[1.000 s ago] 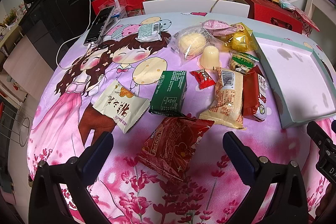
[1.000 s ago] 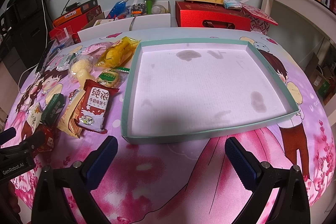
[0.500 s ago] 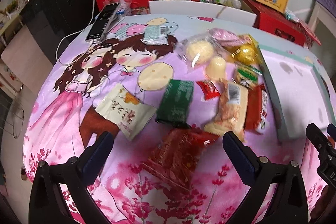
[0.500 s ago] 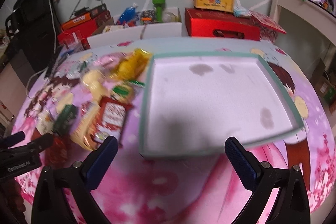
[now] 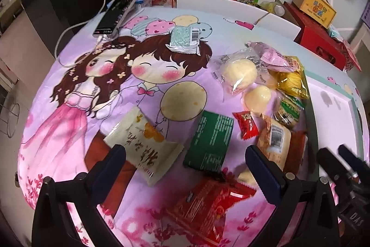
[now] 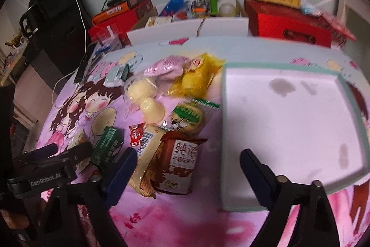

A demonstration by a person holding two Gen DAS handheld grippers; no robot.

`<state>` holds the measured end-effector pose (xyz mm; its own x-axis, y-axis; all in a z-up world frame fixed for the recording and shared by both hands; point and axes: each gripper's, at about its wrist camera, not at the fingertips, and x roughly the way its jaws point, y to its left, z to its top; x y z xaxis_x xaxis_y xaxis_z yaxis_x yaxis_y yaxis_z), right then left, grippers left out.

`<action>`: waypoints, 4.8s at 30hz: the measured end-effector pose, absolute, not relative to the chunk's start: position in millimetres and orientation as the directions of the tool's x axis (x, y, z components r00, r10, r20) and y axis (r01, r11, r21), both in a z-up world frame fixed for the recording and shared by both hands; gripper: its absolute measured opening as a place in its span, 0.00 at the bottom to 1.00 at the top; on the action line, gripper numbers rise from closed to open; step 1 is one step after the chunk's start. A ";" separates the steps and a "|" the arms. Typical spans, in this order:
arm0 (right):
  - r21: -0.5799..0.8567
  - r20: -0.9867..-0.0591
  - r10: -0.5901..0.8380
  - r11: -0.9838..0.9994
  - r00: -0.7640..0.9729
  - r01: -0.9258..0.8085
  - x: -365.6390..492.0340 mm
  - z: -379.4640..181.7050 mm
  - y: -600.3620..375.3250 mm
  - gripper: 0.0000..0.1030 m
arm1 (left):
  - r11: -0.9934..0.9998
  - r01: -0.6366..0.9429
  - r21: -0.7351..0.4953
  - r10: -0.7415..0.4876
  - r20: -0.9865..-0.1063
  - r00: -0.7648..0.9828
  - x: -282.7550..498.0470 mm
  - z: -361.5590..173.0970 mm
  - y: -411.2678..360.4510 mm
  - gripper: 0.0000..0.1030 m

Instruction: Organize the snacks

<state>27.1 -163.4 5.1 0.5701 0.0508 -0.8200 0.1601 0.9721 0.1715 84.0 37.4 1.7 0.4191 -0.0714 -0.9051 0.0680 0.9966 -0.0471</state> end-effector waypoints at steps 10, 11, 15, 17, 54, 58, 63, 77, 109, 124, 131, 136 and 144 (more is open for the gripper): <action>0.249 -0.864 0.142 0.954 0.482 0.165 46.0 -18.6 -167.3 0.73 | 0.994 0.099 -0.043 -0.075 -0.932 0.355 107.8 -20.8 19.6 0.86; 0.252 -0.867 0.147 0.953 0.476 0.166 46.9 -20.1 -167.2 0.71 | 0.994 0.099 -0.046 -0.078 -0.933 0.352 108.7 -22.8 19.3 0.84; 0.293 -0.876 0.191 0.940 0.443 0.174 50.0 -30.5 -169.0 0.63 | 0.993 0.109 -0.043 -0.078 -0.940 0.333 110.6 -31.7 15.0 0.76; 0.293 -0.878 0.191 0.939 0.438 0.178 50.5 -33.6 -169.6 0.63 | 0.993 0.117 -0.027 -0.065 -0.940 0.335 110.8 -33.6 12.1 0.72; 0.303 -0.839 0.173 0.936 0.516 0.177 35.2 5.6 -189.2 0.41 | 0.975 0.221 -0.034 -0.125 -0.901 0.416 87.6 11.4 -20.6 0.41; 0.269 -0.848 0.116 0.935 0.518 0.231 32.6 7.2 -210.8 0.41 | 0.965 0.257 -0.044 -0.148 -0.904 0.402 87.6 11.1 -36.6 0.41; 0.264 -0.850 0.075 0.917 0.521 0.300 27.4 7.5 -244.9 0.41 | 0.946 0.323 -0.038 -0.169 -0.907 0.387 88.4 14.4 -67.4 0.41; 0.230 -0.872 -0.052 0.834 0.486 0.502 7.3 -6.3 -344.1 0.41 | 0.855 0.515 -0.052 -0.247 -0.916 0.317 95.3 20.0 -178.9 0.41; 0.158 -0.884 -0.129 0.822 0.449 0.547 -2.6 -9.5 -372.2 0.68 | 0.867 0.498 -0.007 -0.187 -0.932 0.312 115.0 7.6 -226.2 0.78; 0.125 -0.890 -0.149 0.829 0.431 0.545 -0.2 -15.2 -370.5 1.00 | 0.906 0.423 0.022 -0.134 -0.932 0.335 119.6 -3.4 -194.2 0.96; 0.114 -0.886 -0.159 0.836 0.435 0.537 -0.9 -11.7 -365.5 1.00 | 0.914 0.404 0.030 -0.123 -0.930 0.347 117.5 -3.9 -180.4 0.96; 0.126 -0.876 -0.151 0.845 0.458 0.519 -2.8 -4.4 -354.1 1.00 | 0.914 0.404 0.028 -0.132 -0.923 0.362 113.0 6.7 -162.0 0.96; 0.148 -0.848 -0.128 0.875 0.514 0.461 -5.5 15.8 -320.7 1.00 | 0.934 0.356 0.036 -0.110 -0.917 0.383 103.8 28.1 -117.1 0.96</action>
<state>-5.5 -320.7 15.8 0.5139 -0.1277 -0.8483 0.4610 0.8751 0.1475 103.8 -117.1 28.1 0.3833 -0.1105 -0.9170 0.3561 0.9337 0.0363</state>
